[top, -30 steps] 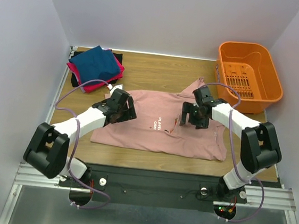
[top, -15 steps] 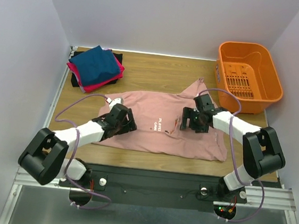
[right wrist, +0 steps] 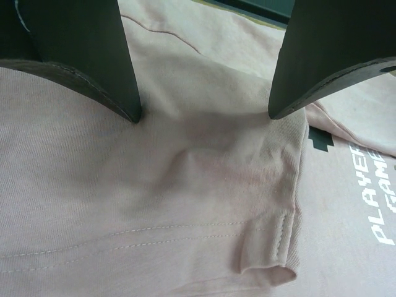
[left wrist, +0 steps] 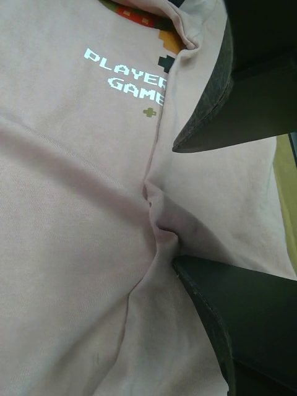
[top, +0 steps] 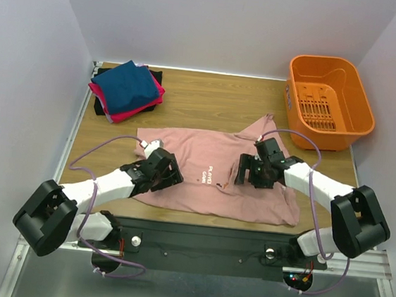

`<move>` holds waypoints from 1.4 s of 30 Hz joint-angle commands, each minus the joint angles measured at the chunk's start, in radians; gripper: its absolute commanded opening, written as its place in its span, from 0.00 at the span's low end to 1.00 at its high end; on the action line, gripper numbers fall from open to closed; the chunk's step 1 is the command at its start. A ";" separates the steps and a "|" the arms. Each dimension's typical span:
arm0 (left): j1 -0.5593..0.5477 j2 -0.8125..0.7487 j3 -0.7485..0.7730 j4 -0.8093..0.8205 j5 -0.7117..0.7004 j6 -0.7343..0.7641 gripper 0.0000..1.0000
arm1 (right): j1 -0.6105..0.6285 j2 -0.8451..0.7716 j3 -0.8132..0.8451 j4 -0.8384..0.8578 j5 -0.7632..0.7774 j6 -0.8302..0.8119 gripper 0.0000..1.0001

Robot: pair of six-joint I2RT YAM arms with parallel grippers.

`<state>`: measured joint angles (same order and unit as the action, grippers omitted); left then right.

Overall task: Fold and stack the t-shirts
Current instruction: Fold the tshirt

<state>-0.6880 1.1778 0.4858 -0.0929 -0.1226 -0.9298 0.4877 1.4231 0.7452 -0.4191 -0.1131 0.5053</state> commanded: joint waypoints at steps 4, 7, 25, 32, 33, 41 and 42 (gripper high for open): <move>-0.033 -0.055 0.095 -0.275 -0.083 -0.047 0.80 | 0.018 -0.033 0.000 -0.162 -0.020 0.045 0.90; -0.027 -0.064 0.254 -0.375 -0.182 -0.024 0.86 | 0.017 -0.053 0.100 -0.213 0.024 0.056 0.91; 0.441 0.416 0.663 -0.291 -0.187 0.393 0.86 | -0.187 0.368 0.788 -0.264 0.084 -0.099 0.93; 0.479 0.615 0.826 -0.272 -0.186 0.391 0.80 | -0.253 0.494 0.928 -0.264 0.015 -0.120 0.93; 0.481 0.631 0.839 -0.268 -0.187 0.393 0.80 | -0.256 0.502 0.933 -0.264 0.006 -0.120 0.93; 0.496 0.720 0.901 -0.300 -0.198 0.376 0.73 | -0.281 0.563 0.968 -0.264 -0.028 -0.113 0.93; 0.498 0.715 0.895 -0.298 -0.198 0.372 0.73 | -0.284 0.568 0.976 -0.264 -0.030 -0.113 0.93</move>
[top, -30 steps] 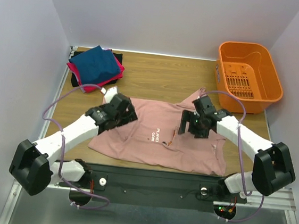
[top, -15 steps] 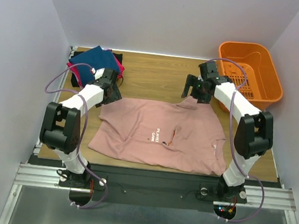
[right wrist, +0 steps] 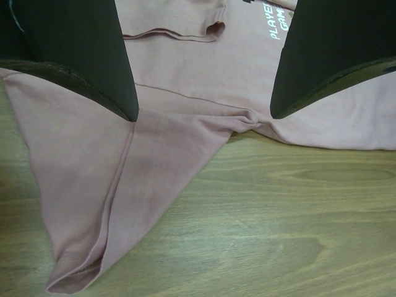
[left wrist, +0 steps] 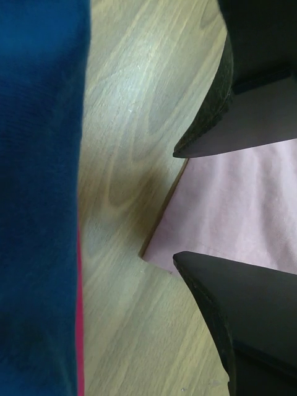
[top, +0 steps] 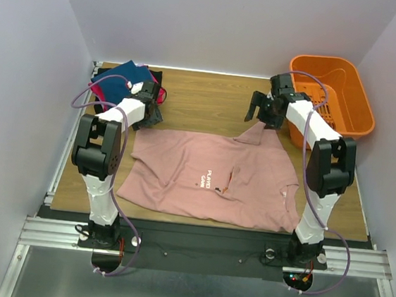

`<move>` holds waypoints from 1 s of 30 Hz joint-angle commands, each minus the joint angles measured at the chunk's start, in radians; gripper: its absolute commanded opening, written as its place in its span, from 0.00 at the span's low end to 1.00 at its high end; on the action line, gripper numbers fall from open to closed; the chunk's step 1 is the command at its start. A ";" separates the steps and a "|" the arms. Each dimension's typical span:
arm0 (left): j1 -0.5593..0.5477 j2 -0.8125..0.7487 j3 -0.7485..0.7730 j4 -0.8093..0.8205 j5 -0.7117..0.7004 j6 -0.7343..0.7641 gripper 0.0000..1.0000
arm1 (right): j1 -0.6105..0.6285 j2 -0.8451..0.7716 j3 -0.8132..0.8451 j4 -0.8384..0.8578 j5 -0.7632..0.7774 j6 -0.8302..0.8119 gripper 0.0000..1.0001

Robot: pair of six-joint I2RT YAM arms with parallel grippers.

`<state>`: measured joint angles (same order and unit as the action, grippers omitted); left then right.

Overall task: Fold and stack the t-shirts
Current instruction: Fold the tshirt

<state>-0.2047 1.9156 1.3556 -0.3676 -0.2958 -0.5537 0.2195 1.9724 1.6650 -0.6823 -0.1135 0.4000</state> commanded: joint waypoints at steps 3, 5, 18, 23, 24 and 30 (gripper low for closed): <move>0.024 -0.043 -0.003 -0.016 -0.025 -0.025 0.73 | -0.032 0.042 0.084 0.001 -0.044 -0.006 0.93; 0.025 -0.050 -0.013 -0.017 -0.025 -0.035 0.73 | -0.045 0.051 0.098 0.000 -0.054 -0.004 0.93; 0.036 0.005 0.008 -0.036 -0.022 -0.045 0.61 | -0.080 0.089 0.133 -0.002 -0.086 -0.006 0.93; 0.036 0.013 0.007 -0.036 -0.017 -0.046 0.61 | -0.088 0.095 0.131 -0.002 -0.068 -0.015 0.93; 0.036 0.016 0.007 -0.037 -0.016 -0.046 0.61 | -0.089 0.097 0.130 -0.002 -0.064 -0.016 0.93; 0.037 0.026 -0.004 -0.039 -0.009 -0.048 0.61 | -0.088 0.109 0.131 -0.002 -0.043 -0.032 0.93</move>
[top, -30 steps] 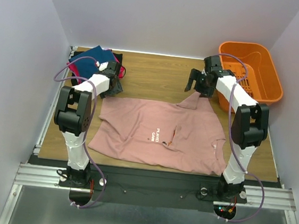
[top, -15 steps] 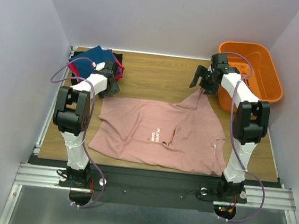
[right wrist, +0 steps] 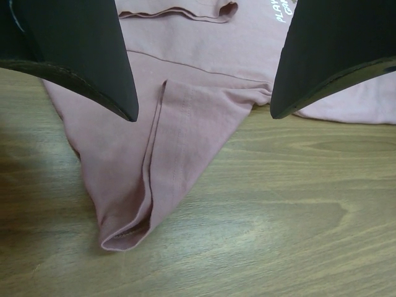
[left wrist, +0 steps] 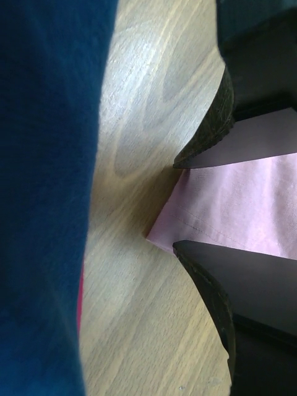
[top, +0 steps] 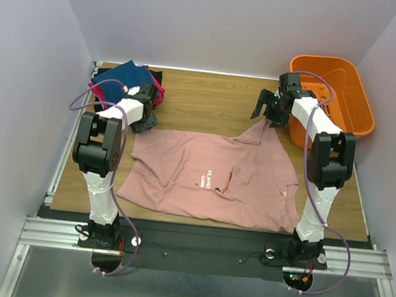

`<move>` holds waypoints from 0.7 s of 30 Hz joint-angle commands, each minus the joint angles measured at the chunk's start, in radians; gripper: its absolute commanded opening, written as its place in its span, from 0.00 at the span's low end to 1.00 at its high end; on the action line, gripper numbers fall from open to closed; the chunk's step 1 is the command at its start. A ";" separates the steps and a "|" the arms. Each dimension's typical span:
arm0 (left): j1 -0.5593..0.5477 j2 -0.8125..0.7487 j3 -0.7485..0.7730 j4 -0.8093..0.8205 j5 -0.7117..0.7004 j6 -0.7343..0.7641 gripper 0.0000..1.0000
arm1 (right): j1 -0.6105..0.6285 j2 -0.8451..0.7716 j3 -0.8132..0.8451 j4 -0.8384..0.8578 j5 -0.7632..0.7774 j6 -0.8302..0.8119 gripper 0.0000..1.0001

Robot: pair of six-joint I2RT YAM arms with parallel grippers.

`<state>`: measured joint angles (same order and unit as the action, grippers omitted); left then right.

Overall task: Fold and stack the t-shirts
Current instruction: Fold the tshirt

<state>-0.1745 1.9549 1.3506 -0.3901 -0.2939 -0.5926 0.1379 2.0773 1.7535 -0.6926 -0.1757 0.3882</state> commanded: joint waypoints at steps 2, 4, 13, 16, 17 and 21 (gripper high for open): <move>0.007 -0.008 -0.002 -0.015 -0.013 -0.007 0.61 | -0.007 0.007 0.038 0.008 0.016 -0.018 0.93; 0.007 -0.005 -0.001 -0.013 -0.013 -0.007 0.48 | -0.006 0.010 0.037 0.011 0.015 -0.020 0.93; 0.007 -0.010 -0.015 -0.007 -0.005 0.001 0.02 | -0.006 0.069 0.080 0.010 0.041 -0.043 0.92; 0.007 -0.019 -0.024 0.002 0.002 -0.001 0.00 | -0.006 0.086 0.077 0.013 0.022 -0.045 0.91; 0.007 -0.024 -0.028 0.002 0.004 -0.003 0.00 | -0.006 0.090 0.075 0.011 0.022 -0.043 0.90; 0.007 -0.025 -0.034 0.003 0.012 -0.003 0.00 | -0.006 0.110 0.080 0.018 0.042 -0.048 0.86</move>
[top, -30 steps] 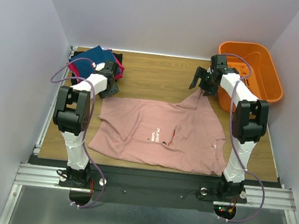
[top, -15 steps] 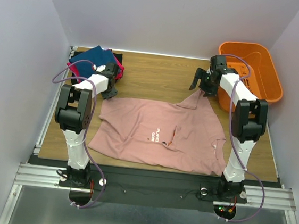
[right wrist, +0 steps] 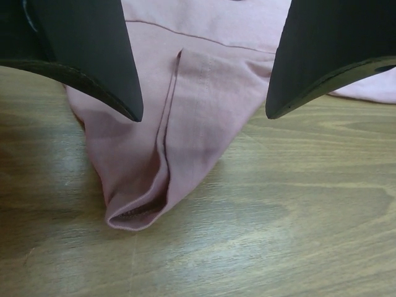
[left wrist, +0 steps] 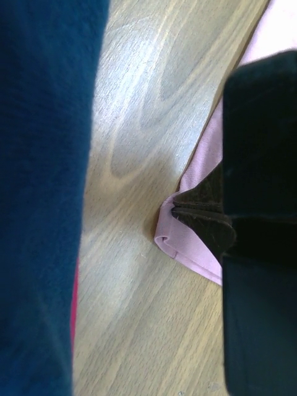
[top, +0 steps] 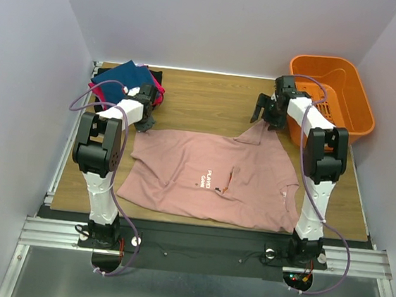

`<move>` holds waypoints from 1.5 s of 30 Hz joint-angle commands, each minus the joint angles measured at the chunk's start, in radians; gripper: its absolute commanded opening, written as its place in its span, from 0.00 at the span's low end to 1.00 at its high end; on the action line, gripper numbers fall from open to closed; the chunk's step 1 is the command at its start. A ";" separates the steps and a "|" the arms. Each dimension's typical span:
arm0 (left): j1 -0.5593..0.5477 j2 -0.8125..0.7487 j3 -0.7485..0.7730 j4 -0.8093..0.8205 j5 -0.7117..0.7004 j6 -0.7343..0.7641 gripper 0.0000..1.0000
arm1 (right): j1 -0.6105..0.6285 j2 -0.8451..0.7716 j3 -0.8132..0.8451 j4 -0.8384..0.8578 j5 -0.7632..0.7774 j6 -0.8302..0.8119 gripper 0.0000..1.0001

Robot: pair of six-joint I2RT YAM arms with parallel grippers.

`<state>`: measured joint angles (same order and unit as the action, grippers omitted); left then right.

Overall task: Fold and stack the t-shirts
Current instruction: Fold the tshirt

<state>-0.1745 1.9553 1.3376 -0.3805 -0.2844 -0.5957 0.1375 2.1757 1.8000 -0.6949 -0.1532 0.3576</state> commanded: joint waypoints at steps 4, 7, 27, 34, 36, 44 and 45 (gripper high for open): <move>0.007 -0.033 -0.031 -0.005 -0.001 0.000 0.00 | -0.006 -0.007 0.015 0.018 0.017 -0.016 0.81; 0.007 -0.041 -0.035 -0.006 0.001 -0.004 0.00 | -0.006 -0.042 -0.022 0.018 0.020 -0.012 0.79; 0.007 -0.035 -0.031 -0.001 0.024 -0.012 0.00 | 0.045 -0.156 -0.182 0.021 0.001 -0.011 0.53; 0.007 -0.036 -0.023 0.000 0.027 -0.006 0.00 | 0.051 -0.134 -0.200 0.021 -0.005 -0.002 0.47; 0.007 -0.035 -0.023 -0.003 0.027 -0.004 0.00 | 0.050 -0.132 -0.199 0.021 -0.006 0.001 0.43; 0.007 -0.039 -0.026 -0.003 0.030 -0.006 0.00 | 0.051 -0.140 -0.218 0.020 -0.017 0.001 0.39; 0.006 -0.041 -0.028 -0.003 0.030 -0.006 0.00 | 0.051 -0.142 -0.225 0.020 -0.016 0.001 0.39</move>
<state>-0.1722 1.9503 1.3281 -0.3664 -0.2672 -0.5995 0.1791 2.0598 1.5887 -0.6880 -0.1623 0.3584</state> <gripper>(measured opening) 0.018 0.391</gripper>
